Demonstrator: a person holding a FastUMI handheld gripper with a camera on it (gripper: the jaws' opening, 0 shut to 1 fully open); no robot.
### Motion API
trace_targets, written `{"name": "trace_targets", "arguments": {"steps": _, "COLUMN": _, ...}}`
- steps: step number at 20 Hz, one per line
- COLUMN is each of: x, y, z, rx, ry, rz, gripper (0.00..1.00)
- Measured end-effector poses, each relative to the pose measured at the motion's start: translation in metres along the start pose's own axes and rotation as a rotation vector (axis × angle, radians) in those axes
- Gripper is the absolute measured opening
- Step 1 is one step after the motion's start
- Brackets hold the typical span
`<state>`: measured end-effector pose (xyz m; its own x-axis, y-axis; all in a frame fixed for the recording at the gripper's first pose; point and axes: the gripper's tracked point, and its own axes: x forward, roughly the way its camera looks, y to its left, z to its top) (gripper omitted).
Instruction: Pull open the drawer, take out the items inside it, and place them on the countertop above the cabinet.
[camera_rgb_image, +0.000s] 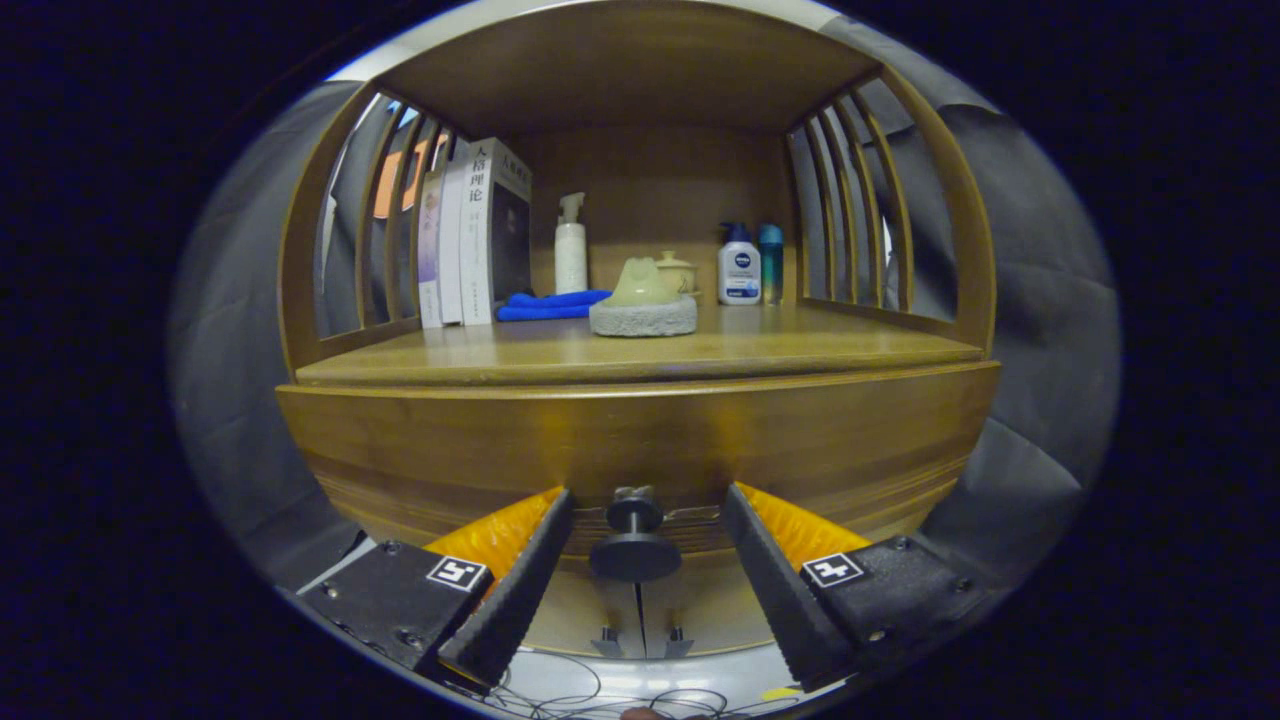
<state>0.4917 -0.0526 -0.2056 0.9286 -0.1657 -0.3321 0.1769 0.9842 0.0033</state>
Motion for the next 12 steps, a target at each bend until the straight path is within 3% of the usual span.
{"name": "trace_targets", "arguments": {"steps": 5, "x": -0.017, "y": 0.013, "z": -0.001, "rx": -0.007, "ry": 0.026, "rz": 0.028, "gripper": 1.00}}
{"name": "trace_targets", "arguments": {"steps": 12, "x": -0.146, "y": 0.023, "z": 0.052, "rx": -0.053, "ry": -0.122, "rz": 0.139, "gripper": 0.99}}
